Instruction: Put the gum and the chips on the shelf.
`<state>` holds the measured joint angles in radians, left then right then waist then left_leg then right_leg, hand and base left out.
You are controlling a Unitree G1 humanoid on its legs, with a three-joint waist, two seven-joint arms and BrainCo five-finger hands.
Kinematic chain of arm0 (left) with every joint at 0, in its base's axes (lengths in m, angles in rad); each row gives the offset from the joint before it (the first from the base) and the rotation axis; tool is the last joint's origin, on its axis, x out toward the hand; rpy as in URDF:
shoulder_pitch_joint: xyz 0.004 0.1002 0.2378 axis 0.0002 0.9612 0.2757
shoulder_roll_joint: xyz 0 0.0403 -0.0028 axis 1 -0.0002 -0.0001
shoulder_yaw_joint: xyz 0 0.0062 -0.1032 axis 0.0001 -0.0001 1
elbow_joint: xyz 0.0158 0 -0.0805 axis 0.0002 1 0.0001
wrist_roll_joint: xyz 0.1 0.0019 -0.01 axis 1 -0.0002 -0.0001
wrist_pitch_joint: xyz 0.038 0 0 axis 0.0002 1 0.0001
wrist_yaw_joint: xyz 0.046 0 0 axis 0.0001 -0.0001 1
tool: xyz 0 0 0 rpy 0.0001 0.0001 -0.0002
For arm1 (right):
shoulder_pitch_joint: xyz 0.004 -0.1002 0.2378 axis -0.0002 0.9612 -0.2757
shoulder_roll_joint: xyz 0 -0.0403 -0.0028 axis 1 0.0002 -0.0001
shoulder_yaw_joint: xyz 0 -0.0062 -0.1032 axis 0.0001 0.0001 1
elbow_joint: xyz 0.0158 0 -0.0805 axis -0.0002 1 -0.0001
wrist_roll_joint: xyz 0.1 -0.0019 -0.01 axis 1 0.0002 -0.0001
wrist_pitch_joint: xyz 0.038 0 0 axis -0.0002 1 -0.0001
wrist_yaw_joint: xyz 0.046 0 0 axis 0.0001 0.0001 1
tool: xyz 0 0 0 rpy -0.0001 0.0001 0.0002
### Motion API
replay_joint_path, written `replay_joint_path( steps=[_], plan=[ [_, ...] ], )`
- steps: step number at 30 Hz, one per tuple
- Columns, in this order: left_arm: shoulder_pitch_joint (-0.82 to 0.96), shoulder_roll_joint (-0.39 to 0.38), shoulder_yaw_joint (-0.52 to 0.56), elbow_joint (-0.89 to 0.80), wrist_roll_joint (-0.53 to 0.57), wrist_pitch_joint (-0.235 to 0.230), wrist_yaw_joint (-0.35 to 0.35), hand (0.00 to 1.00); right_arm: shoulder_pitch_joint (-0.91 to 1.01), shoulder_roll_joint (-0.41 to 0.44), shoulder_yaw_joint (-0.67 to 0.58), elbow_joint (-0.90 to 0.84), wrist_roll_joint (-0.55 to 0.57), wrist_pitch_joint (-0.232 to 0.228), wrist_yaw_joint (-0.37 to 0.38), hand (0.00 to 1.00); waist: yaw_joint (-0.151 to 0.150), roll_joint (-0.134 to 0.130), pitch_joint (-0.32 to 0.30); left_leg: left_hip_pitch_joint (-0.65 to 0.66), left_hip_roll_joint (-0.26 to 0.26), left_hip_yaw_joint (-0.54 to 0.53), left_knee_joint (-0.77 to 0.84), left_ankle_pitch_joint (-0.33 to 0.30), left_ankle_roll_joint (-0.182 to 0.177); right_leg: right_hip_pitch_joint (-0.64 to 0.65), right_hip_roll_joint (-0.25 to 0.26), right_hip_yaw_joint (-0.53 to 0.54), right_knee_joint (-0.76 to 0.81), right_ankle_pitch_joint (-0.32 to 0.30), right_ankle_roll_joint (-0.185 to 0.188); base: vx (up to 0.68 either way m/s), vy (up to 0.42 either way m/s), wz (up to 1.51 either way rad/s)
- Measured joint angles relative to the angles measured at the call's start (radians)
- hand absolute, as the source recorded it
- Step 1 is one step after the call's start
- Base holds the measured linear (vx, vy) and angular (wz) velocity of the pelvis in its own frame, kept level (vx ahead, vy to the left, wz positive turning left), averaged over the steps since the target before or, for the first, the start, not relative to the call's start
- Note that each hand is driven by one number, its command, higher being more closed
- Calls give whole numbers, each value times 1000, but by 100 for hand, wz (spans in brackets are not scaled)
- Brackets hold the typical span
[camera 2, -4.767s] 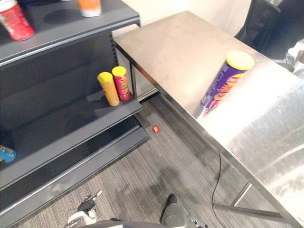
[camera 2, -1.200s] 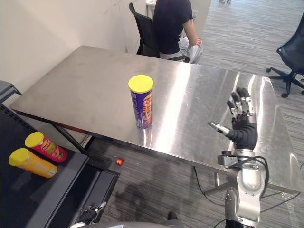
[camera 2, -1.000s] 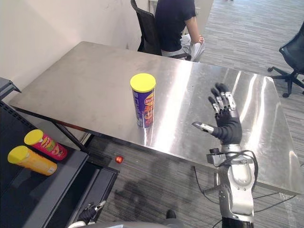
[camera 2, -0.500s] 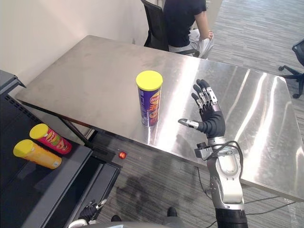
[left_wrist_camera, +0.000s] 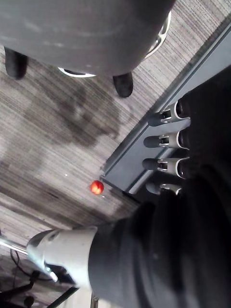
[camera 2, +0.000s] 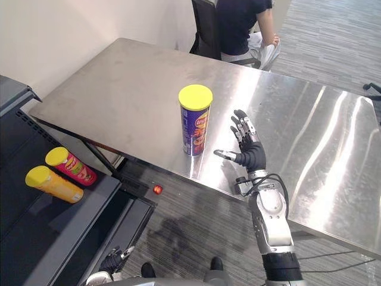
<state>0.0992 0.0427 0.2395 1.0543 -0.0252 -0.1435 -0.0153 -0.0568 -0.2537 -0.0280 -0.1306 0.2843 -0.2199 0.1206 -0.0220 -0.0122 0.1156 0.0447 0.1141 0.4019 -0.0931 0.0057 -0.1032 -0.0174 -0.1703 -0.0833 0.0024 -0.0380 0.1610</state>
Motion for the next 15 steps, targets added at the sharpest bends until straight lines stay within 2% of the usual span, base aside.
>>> replay_joint_path(
  steps=[8,11,15],
  plan=[
    [-8,1,0,0,0,0,1,0,-59,1,40,60,-1,2,-4,0,6,-2,8,-7,0,-3,0,4,2,-5,0,-3,1,0,0,-1,-2,1],
    [-17,2,0,0,0,0,1,0,-71,1,42,69,-1,9,-7,0,22,-3,19,-7,0,-5,0,5,2,-4,0,-5,1,0,0,0,0,0],
    [-22,2,0,-2,-2,0,2,0,-123,1,42,96,-2,11,-15,0,24,-2,31,-16,0,-15,0,9,3,-5,0,-16,0,0,0,-2,-10,6]
  ],
)
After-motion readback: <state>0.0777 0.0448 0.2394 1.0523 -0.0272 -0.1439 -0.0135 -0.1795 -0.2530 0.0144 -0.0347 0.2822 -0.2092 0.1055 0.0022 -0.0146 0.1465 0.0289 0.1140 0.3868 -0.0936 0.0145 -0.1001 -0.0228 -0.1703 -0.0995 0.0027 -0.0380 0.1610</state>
